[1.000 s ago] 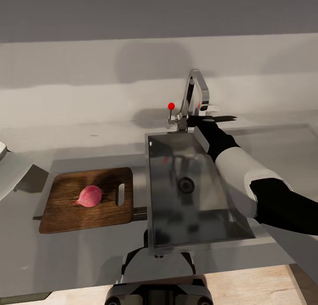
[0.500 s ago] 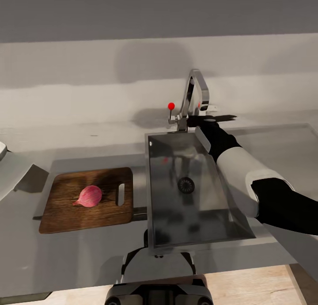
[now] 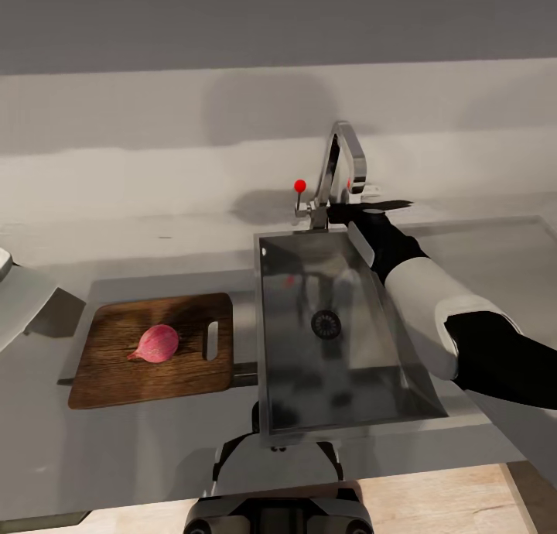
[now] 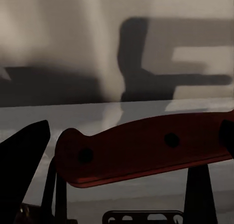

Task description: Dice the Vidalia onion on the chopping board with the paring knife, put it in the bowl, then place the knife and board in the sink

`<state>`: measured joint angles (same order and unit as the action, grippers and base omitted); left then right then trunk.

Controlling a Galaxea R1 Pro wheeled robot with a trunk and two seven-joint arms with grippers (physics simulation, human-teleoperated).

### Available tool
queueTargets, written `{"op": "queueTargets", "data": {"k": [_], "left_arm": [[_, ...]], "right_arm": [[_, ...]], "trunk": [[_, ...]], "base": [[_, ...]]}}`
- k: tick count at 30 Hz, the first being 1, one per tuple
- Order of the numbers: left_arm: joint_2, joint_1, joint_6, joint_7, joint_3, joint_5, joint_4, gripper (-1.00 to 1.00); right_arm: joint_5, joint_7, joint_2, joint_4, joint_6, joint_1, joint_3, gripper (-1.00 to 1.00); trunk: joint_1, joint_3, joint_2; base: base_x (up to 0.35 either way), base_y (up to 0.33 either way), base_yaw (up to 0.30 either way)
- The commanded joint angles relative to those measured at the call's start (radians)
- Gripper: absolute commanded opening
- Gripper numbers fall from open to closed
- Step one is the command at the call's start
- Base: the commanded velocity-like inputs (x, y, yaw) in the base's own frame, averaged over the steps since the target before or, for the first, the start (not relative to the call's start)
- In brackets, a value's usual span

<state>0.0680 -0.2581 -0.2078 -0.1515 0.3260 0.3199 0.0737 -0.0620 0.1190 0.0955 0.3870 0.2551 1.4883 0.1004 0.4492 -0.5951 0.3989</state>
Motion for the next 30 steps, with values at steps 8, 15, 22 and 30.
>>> {"op": "queueTargets", "data": {"k": [8, 15, 22, 30], "left_arm": [[0.001, -0.002, -0.006, -0.001, 0.008, 0.007, 0.005, 1.0], [0.001, -0.002, -0.005, -0.001, 0.008, 0.007, 0.005, 1.0], [0.001, -0.001, -0.005, -0.001, 0.008, 0.007, 0.005, 1.0], [0.001, -0.002, -0.005, 0.0, 0.008, 0.007, 0.005, 1.0]], "right_arm": [[-0.025, 0.006, 0.079, -0.062, -0.004, 0.0, 0.007, 1.0], [-0.021, 0.028, 0.079, -0.081, -0.01, 0.0, 0.006, 1.0], [-0.022, 0.107, 0.079, -0.099, -0.041, 0.0, 0.004, 1.0], [-0.022, 0.14, 0.079, -0.102, -0.052, 0.0, 0.003, 1.0]], "trunk": [[0.001, -0.001, 0.001], [0.001, -0.001, 0.001], [0.001, -0.001, 0.001], [0.001, -0.001, 0.001]], "base": [[0.0, 0.0, 0.0], [0.0, 0.0, 0.0], [0.0, 0.0, 0.0], [0.0, 0.0, 0.0]]}}
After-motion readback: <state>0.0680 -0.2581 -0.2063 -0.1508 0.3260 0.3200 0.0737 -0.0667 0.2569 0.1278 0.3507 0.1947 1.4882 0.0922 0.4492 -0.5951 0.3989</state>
